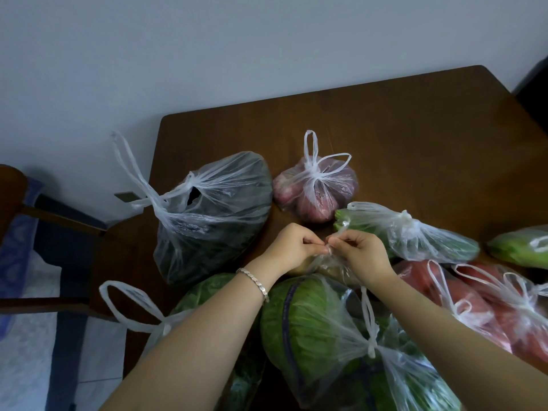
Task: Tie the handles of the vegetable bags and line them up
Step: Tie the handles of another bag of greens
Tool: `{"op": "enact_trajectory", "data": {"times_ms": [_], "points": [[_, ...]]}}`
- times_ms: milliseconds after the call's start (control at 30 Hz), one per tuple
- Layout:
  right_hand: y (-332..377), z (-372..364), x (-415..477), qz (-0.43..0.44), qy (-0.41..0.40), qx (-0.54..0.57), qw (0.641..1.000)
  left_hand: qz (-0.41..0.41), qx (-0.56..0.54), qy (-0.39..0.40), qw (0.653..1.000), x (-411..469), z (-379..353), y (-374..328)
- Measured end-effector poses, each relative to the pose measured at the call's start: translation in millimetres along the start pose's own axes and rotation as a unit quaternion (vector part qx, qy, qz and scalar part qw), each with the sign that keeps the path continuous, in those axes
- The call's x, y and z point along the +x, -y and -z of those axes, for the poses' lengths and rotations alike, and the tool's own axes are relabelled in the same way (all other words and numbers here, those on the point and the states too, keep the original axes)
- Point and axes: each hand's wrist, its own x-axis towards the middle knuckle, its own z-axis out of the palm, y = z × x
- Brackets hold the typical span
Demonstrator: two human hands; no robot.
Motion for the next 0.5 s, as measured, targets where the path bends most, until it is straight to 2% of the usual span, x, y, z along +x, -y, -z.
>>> {"op": "enact_trajectory", "data": {"times_ms": [200,367,433,500], "points": [[2.3,-7.4,0.9,-0.02,-0.052,0.005,0.998,0.02,-0.018,-0.003,1.0,0.0,-1.9,4.4],[4.4,-4.3,-0.5,-0.026,0.001,-0.004,1.0,0.077,-0.056,-0.022,0.995,2.2,-6.4,6.8],[3.6,-4.3,-4.4,0.02,-0.008,-0.069,0.997,0.09,-0.059,-0.011,0.994,2.9,-7.7,6.4],[1.5,-6.7,-7.7,0.103,-0.015,-0.164,0.981,0.091,-0.065,-0.007,0.994,3.1,-8.0,7.4]]}}
